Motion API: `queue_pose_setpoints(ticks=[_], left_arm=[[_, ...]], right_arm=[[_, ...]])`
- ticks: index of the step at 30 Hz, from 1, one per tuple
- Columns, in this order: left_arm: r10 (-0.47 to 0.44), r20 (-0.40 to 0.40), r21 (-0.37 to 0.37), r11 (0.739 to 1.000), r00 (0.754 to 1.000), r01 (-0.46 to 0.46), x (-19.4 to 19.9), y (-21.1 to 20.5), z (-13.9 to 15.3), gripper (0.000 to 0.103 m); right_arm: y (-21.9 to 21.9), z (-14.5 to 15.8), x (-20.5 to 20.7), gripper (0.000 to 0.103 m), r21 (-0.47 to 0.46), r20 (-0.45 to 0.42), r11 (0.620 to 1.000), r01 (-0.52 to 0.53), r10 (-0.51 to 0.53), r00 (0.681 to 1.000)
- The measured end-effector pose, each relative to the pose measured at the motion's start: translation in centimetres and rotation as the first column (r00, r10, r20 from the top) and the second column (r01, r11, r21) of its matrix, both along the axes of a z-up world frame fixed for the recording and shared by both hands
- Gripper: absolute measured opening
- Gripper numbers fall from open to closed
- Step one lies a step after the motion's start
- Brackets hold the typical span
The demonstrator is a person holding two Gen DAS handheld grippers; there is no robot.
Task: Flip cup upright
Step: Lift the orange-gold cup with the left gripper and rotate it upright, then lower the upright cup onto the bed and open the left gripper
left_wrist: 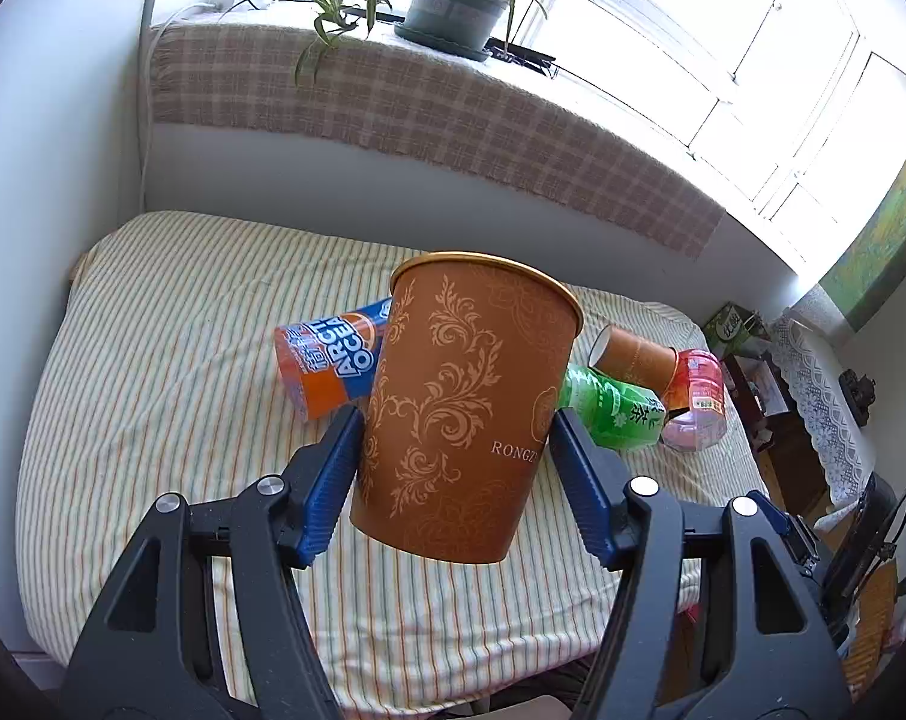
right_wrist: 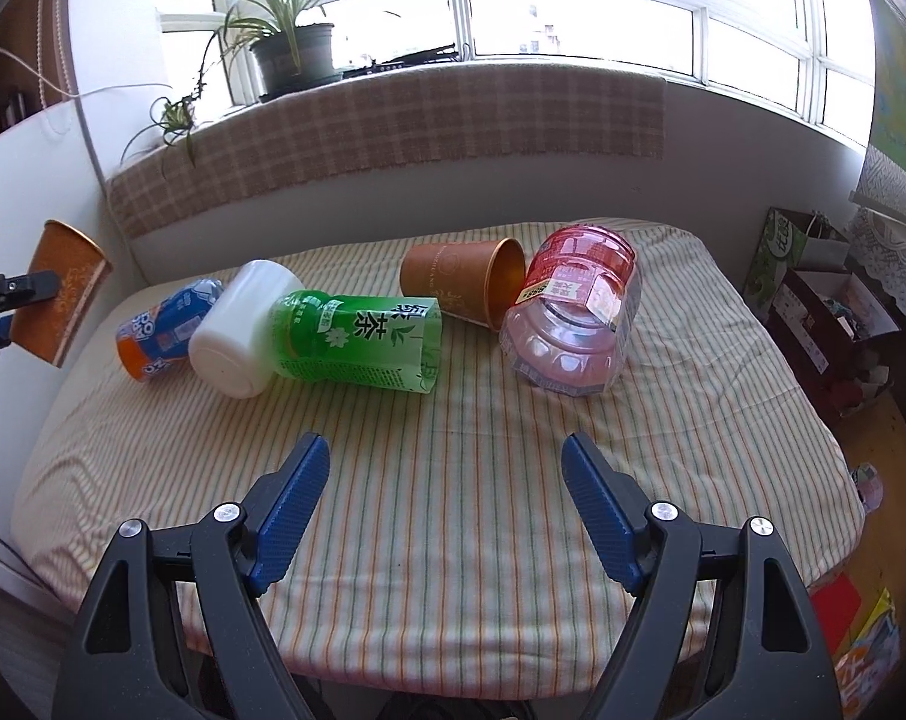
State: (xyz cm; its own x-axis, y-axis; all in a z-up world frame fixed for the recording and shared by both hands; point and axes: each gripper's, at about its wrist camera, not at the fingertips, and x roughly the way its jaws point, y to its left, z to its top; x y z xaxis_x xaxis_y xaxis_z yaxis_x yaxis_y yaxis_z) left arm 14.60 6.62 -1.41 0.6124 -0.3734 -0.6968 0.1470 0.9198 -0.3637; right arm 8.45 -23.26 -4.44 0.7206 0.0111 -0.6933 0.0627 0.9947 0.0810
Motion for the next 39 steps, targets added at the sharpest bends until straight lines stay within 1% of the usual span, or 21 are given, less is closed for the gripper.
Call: queue_pose_setpoints(ticks=[1,4,7,9,10,13,15,20,28,35,38,39], left_arm=[[0.0,0.002,-0.016,1.0,1.0,0.0,-1.1,-0.9,-0.3,0.065],[-0.008,-0.026,-0.076,0.997,1.0,0.006,-2.9,-3.4,-2.1,0.065],[0.015,-0.062,-0.151,0.988,0.998,-0.025,-3.6,-5.2,-3.8,0.065],[0.022,-0.102,-0.211,0.976,0.995,-0.044,-3.8,-6.2,-5.0,0.065],[0.031,-0.112,-0.226,0.973,0.993,-0.056,-3.8,-6.8,-5.4,0.065],[0.05,-0.128,-0.235,0.969,0.99,-0.08,-4.1,-8.6,-6.5,0.065],[0.042,-0.164,-0.24,0.967,0.986,-0.081,-3.9,-9.9,-7.6,0.065],[0.07,-0.235,-0.224,0.967,0.969,-0.124,-3.5,-11.9,-9.8,0.066],[0.078,-0.249,-0.185,0.975,0.965,-0.127,-3.6,-13.5,-10.5,0.066],[0.078,-0.257,-0.185,0.974,0.963,-0.128,-3.3,-13.4,-10.7,0.067],[0.068,-0.256,-0.175,0.978,0.964,-0.116,-3.3,-13.3,-10.7,0.072],[0.071,-0.258,-0.169,0.979,0.964,-0.118,-3.3,-13.1,-10.7,0.078]], right_arm=[[-0.2,0.0,-0.1,0.079,0.003,0.0,1.0,0.0,0.0,1.0],[-0.7,-0.1,-0.4,0.079,0.017,-0.007,1.0,0.008,-0.008,1.0],[-1.3,-0.1,-0.8,0.079,0.031,-0.013,0.999,0.009,-0.009,1.0],[-1.6,-0.2,-1.1,0.079,0.027,-0.014,1.0,0.013,-0.013,1.0],[-1.8,-0.2,-1.3,0.079,0.028,-0.015,1.0,0.014,-0.013,1.0],[-2.6,-0.4,-1.6,0.079,0.04,-0.026,0.999,0.023,-0.022,0.999],[-3.2,-0.6,-1.8,0.079,0.053,-0.035,0.998,0.035,-0.033,0.999],[-4.5,-1.0,-1.9,0.079,0.096,-0.056,0.994,0.058,-0.053,0.997],[-4.9,-1.5,-2.0,0.079,0.11,-0.076,0.992,0.066,-0.058,0.995],[-4.6,-1.7,-1.8,0.079,0.12,-0.088,0.991,0.058,-0.047,0.995],[-4.5,-1.7,-1.6,0.079,0.146,-0.096,0.988,0.048,-0.034,0.995],[-4.4,-1.8,-1.5,0.079,0.157,-0.098,0.987,0.043,-0.027,0.995]])
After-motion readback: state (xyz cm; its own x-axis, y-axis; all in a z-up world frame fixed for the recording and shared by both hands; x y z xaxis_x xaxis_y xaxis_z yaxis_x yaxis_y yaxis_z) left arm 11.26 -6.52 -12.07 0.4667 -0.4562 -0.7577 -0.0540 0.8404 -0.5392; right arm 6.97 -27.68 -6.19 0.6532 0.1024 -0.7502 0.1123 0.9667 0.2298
